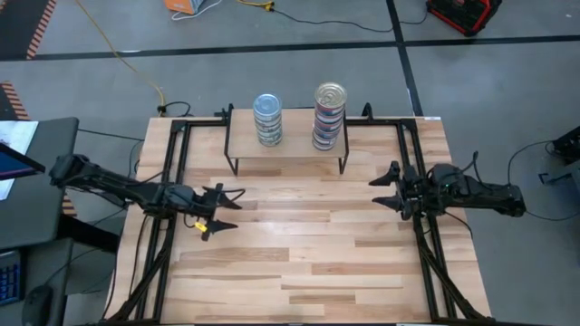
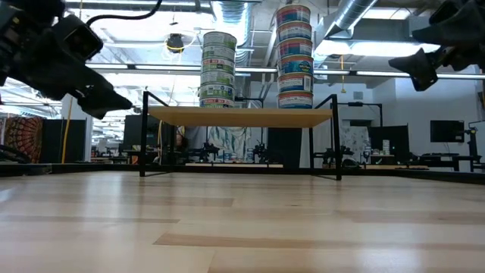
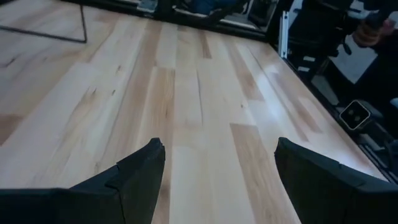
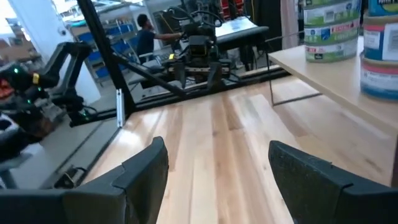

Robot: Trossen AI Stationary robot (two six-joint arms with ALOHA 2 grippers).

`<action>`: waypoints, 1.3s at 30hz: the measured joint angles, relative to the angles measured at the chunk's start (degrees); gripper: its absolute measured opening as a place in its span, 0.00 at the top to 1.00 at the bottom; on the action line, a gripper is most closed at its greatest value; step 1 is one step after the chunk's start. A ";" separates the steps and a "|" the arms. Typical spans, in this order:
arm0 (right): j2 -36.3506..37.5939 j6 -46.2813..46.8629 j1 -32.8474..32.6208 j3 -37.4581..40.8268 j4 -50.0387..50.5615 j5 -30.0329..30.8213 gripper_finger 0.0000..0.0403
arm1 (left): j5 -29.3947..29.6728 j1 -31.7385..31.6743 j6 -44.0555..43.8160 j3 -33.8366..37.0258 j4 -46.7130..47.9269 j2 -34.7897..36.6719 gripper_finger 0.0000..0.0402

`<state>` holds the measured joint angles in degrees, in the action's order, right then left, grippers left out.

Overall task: Stack canned seafood by type on shelf
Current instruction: Return to Home Position

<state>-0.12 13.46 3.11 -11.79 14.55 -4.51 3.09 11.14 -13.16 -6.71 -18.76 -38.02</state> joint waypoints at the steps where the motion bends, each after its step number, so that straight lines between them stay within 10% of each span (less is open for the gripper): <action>1: 0.00 -0.93 0.00 0.00 0.02 0.01 0.25 | 0.04 0.00 -0.43 0.38 1.70 1.78 0.27; 23: -0.02 -1.47 0.00 0.00 0.49 0.02 0.25 | 3.13 0.00 4.06 4.58 16.43 34.07 0.27; 33: -0.02 -1.95 0.00 -0.02 0.52 0.02 0.25 | 3.23 -0.02 9.02 6.08 16.04 35.58 0.27; 39: -0.02 -17.97 0.02 -0.02 0.48 0.13 0.25 | 3.34 -0.02 11.12 6.18 16.03 35.36 0.27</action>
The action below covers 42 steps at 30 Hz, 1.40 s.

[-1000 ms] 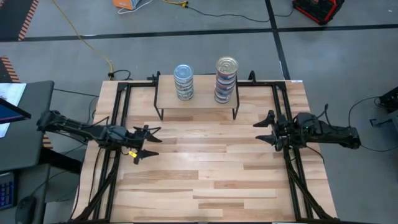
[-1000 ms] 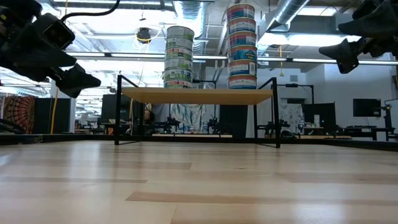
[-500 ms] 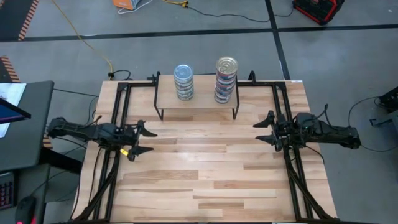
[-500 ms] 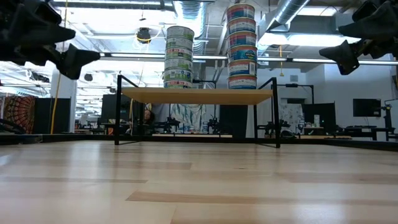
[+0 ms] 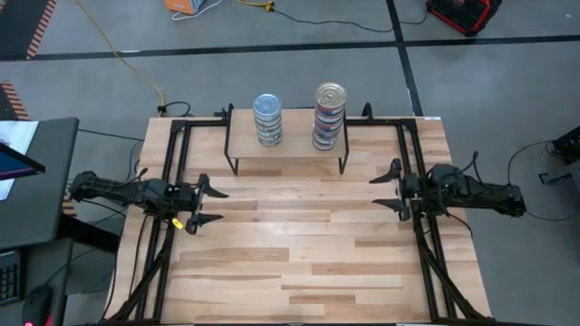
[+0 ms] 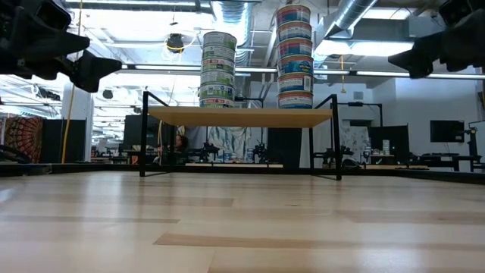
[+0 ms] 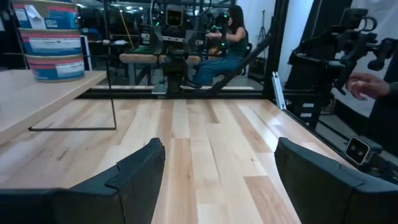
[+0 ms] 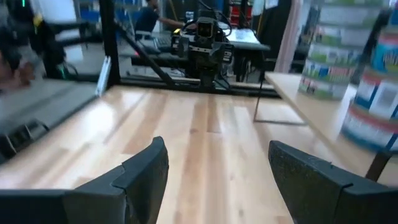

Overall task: Stack canned seafood by type on shelf
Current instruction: Return to Home Position

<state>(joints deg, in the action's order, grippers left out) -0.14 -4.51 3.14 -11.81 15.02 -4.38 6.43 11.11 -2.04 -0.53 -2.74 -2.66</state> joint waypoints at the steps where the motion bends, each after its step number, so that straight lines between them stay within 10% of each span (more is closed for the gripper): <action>1: 0.00 -2.29 0.00 0.00 0.00 0.00 0.25 | 0.29 0.01 0.06 0.01 -0.10 0.00 0.27; 42: -2.10 -1.51 -0.02 6.07 0.67 0.20 0.25 | 2.94 0.00 1.85 0.14 -0.51 0.04 0.27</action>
